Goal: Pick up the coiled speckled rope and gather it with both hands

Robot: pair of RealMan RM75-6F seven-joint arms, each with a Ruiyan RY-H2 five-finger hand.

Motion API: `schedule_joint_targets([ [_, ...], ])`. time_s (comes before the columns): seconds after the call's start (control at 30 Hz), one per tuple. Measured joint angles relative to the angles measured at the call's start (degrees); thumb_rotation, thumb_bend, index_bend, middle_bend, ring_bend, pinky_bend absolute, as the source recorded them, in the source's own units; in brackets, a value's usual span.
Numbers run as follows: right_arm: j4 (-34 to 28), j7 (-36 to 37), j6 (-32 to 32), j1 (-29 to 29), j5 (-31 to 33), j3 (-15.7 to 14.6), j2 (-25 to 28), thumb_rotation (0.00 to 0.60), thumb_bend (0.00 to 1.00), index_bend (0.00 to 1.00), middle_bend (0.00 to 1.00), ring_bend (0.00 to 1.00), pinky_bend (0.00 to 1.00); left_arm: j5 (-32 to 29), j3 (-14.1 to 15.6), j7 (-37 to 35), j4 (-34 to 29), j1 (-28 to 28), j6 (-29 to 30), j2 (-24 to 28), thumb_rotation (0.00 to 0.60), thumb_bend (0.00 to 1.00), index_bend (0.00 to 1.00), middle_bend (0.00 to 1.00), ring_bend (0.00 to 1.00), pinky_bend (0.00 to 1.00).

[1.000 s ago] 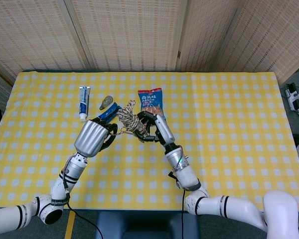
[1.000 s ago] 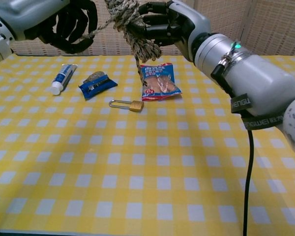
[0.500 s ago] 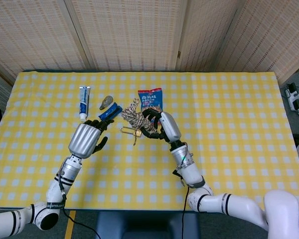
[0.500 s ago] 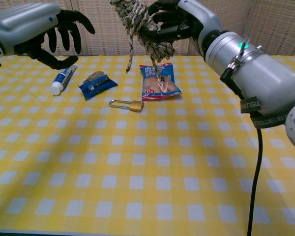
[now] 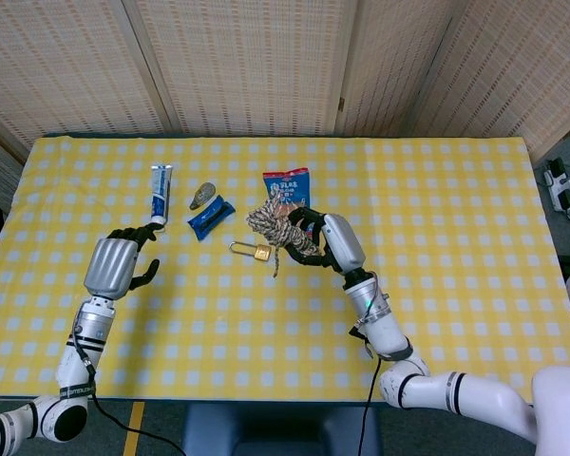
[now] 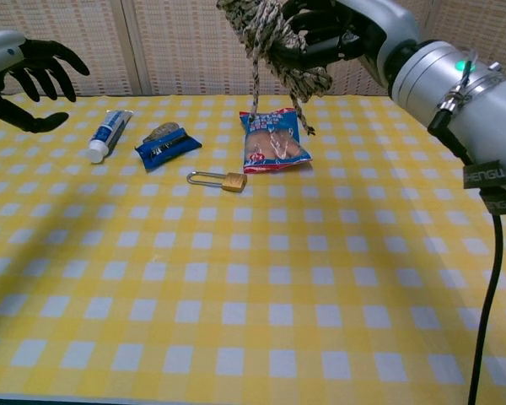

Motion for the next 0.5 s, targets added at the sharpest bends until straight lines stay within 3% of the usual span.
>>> schedule_joint_targets([
  [0.23,-2.9,0.2,0.0,-1.5,-0.7,-1.2,2.8,0.600,0.64,0.91,0.78,0.80,0.70,1.9,2.6,-2.9,1.5,5.2,3.8,2.3,0.600,0.43,0.29,0.37,0.31,0.26],
  [0.5,-4.9,1.1,-0.3,-3.1,-0.9,-2.2,5.3,0.600,0.63,0.91,0.78,0.81,0.70,5.8,6.7,-3.9,1.2,11.4,9.0,5.6,0.600,0.43,0.29,0.34,0.28,0.21],
])
